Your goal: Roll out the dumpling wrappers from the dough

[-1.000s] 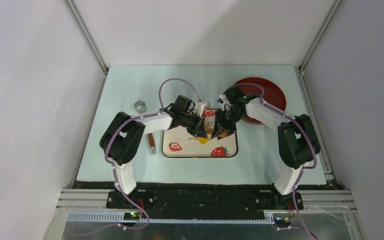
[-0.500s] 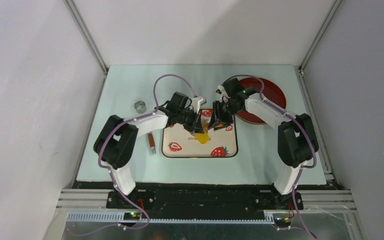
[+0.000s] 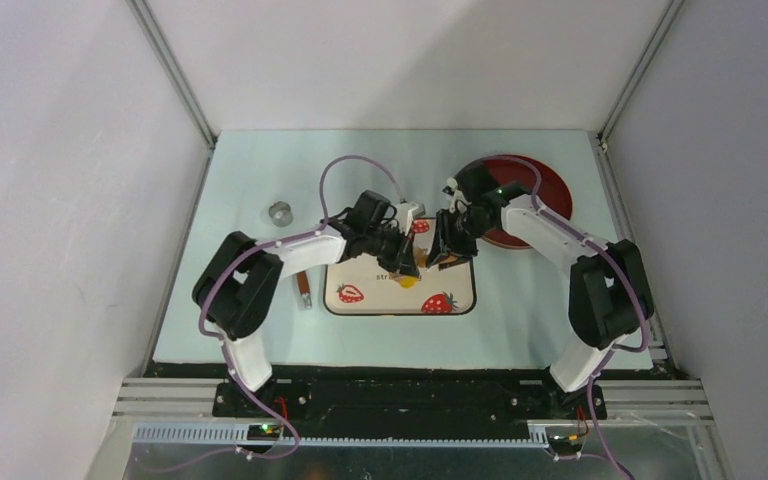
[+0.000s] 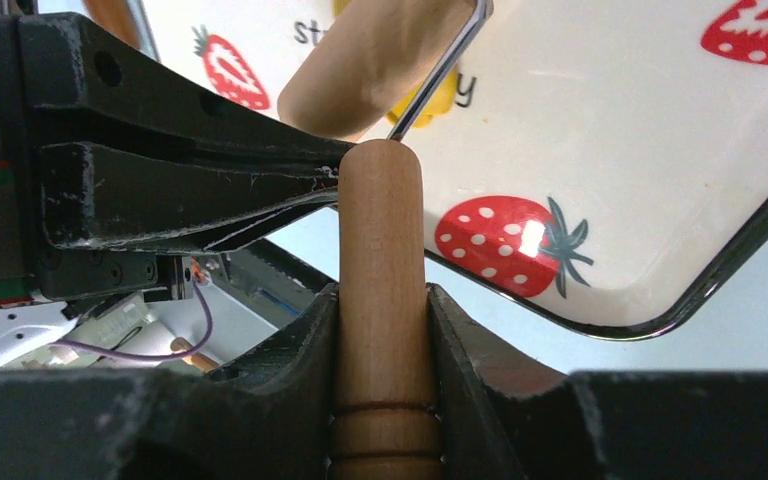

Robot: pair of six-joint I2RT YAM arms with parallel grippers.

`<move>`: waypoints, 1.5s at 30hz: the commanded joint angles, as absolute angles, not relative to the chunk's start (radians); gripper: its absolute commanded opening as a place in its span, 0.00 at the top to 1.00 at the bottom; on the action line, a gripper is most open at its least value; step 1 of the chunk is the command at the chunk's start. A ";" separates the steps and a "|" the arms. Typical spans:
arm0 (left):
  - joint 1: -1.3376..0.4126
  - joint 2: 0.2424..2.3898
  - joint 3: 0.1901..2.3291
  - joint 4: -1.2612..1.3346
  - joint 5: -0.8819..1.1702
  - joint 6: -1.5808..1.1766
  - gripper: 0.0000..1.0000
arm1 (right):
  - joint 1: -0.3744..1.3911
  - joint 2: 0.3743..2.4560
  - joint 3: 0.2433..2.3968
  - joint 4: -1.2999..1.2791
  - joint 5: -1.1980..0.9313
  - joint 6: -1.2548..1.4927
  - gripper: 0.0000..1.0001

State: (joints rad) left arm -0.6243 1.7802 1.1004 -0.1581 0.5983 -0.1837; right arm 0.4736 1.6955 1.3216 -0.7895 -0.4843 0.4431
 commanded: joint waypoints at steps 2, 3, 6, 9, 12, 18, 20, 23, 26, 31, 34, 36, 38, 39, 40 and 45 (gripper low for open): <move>-0.629 1.818 1.124 -0.032 0.596 -0.236 1.00 | 0.483 1.752 1.271 -0.825 -0.413 0.407 1.00; -0.629 1.831 1.123 -0.030 0.598 -0.238 1.00 | 0.483 1.762 1.266 -0.826 -0.410 0.406 1.00; -0.631 1.847 1.115 -0.022 0.609 -0.241 1.00 | 0.479 1.777 1.246 -0.829 -0.411 0.412 1.00; -0.633 1.857 1.107 -0.017 0.614 -0.240 1.00 | 0.469 1.756 1.168 -0.788 -0.437 0.438 1.00; -0.643 1.863 1.108 -0.015 0.619 -0.242 1.00 | 0.453 1.729 1.107 -0.769 -0.450 0.458 1.00; -0.669 1.874 1.128 -0.015 0.628 -0.247 1.00 | 0.418 1.660 1.024 -0.776 -0.440 0.463 1.00; -0.674 1.875 1.131 -0.015 0.629 -0.250 1.00 | 0.414 1.638 1.020 -0.788 -0.433 0.462 1.00; -0.677 1.870 1.132 -0.015 0.631 -0.251 1.00 | 0.411 1.610 1.020 -0.799 -0.434 0.464 1.00; -0.678 1.871 1.136 -0.015 0.635 -0.253 1.00 | 0.410 1.602 1.019 -0.802 -0.442 0.466 1.00; -0.676 1.848 1.143 -0.016 0.625 -0.243 1.00 | 0.413 1.584 1.066 -0.807 -0.471 0.445 1.00; -0.667 1.793 1.146 -0.016 0.608 -0.245 1.00 | 0.422 1.561 1.164 -0.824 -0.477 0.433 1.00; -0.658 1.756 1.147 -0.015 0.604 -0.248 1.00 | 0.427 1.552 1.229 -0.837 -0.472 0.429 1.00; -0.646 1.722 1.145 -0.008 0.605 -0.258 1.00 | 0.427 1.553 1.276 -0.837 -0.468 0.434 1.00; -0.635 1.704 1.142 -0.007 0.605 -0.268 1.00 | 0.427 1.557 1.300 -0.838 -0.473 0.436 1.00; -0.630 1.698 1.139 0.012 0.608 -0.273 1.00 | 0.429 1.574 1.310 -0.842 -0.477 0.436 1.00; -0.593 1.693 1.095 0.064 0.620 -0.310 1.00 | 0.453 1.651 1.344 -0.863 -0.469 0.423 1.00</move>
State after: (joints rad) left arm -0.6224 1.7420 1.0981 -0.0360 0.6296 -0.2462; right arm 0.4316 1.5997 1.3148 -0.8032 -0.5030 0.4271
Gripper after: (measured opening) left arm 0.020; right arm 0.366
